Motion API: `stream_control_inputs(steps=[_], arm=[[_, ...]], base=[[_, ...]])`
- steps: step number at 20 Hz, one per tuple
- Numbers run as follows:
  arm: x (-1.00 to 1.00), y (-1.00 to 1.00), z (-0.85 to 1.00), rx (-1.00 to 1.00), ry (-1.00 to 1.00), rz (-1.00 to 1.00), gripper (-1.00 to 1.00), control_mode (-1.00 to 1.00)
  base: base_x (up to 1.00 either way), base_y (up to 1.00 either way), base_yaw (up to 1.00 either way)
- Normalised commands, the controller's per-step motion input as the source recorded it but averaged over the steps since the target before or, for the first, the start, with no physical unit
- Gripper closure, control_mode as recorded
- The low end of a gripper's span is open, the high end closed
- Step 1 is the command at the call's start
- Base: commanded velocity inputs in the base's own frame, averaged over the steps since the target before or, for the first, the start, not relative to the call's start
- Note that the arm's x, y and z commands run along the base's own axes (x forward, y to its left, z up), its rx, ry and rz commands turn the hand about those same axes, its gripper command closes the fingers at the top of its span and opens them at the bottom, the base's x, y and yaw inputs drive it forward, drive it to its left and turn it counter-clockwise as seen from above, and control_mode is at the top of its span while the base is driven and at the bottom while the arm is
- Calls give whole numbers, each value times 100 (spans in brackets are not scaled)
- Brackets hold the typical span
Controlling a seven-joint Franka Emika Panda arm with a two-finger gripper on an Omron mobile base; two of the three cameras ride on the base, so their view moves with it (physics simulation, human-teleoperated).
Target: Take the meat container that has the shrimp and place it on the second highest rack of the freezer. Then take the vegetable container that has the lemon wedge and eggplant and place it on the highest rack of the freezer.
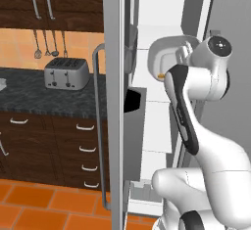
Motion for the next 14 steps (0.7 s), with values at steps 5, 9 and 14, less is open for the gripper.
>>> stream_control_inputs(steps=[5, 9, 14], arm=[[71, 0, -69, 18, 20, -2, 100, -100], [58, 0, -40, 8, 1, -3, 100, -100], [32, 0, -47, 2, -1, -2, 100, -100]], base=[[0, 0, 0], [0, 0, 0], [0, 0, 0]])
